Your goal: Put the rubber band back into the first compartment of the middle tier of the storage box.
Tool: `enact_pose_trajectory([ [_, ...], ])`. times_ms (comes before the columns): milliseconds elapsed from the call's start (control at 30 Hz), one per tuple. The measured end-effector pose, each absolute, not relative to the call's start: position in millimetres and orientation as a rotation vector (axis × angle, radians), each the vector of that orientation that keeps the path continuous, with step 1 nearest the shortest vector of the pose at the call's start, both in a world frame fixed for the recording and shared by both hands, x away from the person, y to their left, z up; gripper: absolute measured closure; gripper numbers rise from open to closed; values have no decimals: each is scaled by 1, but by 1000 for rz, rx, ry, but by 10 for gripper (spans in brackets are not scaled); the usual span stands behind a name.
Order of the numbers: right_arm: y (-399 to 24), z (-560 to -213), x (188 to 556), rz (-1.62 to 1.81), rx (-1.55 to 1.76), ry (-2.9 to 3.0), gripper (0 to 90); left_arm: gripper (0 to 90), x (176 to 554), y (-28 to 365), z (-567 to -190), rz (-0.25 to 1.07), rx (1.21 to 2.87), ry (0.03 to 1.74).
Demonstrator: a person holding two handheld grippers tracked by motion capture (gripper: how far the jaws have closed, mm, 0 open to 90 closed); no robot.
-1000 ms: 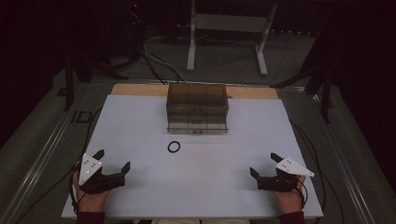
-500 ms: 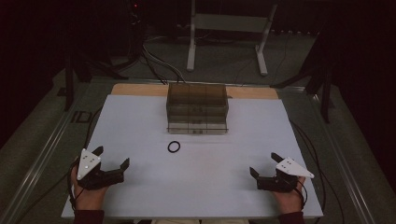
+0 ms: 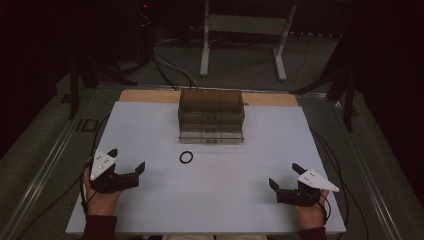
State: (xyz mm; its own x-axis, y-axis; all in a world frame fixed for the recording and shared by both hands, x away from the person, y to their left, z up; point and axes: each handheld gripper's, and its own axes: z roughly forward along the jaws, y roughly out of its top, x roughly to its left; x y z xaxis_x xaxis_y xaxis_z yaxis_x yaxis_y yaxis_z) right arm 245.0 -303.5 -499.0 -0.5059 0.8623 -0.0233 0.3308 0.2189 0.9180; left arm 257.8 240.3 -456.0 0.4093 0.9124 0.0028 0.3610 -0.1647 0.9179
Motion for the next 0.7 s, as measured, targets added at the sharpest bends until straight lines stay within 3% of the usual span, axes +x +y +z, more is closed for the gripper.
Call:
enact_pose_trajectory([
  [700,-305,-499,245,1268,1100,1944,2,5,287,210,-454,675,1760,1081],
])
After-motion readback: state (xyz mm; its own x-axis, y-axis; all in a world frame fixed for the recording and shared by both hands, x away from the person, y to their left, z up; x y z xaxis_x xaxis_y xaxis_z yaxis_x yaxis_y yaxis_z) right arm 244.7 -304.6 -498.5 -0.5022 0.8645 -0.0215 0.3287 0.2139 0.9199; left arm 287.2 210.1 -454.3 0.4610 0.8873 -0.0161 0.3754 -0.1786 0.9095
